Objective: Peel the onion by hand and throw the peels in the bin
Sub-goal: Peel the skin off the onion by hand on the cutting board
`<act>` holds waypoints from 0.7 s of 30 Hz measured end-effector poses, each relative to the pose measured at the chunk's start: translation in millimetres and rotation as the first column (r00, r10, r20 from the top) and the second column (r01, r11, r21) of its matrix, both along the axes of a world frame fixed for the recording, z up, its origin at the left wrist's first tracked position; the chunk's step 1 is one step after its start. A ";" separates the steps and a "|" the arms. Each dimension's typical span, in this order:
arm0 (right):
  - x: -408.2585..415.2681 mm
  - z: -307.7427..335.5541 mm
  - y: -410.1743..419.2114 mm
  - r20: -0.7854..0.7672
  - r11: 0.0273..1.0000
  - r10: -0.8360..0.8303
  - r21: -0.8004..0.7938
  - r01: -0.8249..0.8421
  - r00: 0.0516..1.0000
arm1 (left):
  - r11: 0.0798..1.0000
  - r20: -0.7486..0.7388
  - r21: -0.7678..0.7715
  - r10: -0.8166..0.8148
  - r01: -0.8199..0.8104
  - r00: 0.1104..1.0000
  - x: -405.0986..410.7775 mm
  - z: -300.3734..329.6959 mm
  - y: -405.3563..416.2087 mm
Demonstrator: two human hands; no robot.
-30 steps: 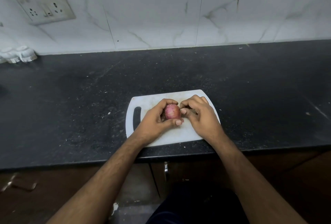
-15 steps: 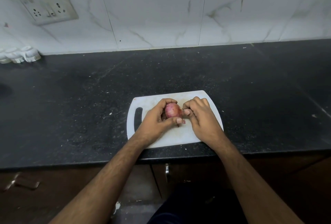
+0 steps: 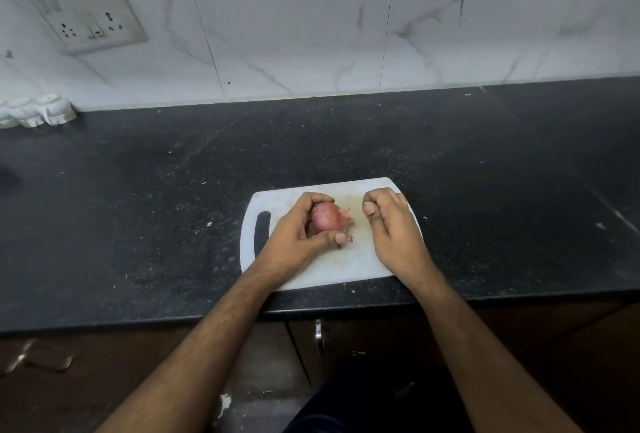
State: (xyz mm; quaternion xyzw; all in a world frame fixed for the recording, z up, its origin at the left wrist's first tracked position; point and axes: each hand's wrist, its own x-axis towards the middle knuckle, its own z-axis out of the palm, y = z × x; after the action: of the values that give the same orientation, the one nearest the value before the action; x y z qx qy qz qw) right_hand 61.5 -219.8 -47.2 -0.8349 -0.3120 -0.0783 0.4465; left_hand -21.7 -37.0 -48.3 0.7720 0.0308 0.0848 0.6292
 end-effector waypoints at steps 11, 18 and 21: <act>-5.6 2.5 0.5 -0.033 0.981 0.184 0.071 -0.181 0.982 | 0.999 0.024 -0.048 -0.001 0.002 1.000 0.5 -1.1 1.9; -6.5 3.5 1.1 0.025 0.990 0.124 0.066 -0.125 0.992 | 0.994 0.012 -0.104 -0.015 0.016 1.000 1.0 -0.7 2.0; -3.3 4.2 -1.1 -0.006 0.991 0.078 0.107 -0.077 0.997 | 0.993 0.016 -0.117 -0.008 0.009 1.000 1.3 -0.3 2.2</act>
State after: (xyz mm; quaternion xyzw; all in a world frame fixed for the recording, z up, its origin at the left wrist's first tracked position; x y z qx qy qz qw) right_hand 58.1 -220.9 -43.0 -0.7975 -0.3372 -0.0733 0.4949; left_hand -20.4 -34.8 -48.6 0.7331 0.0275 0.0862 0.6740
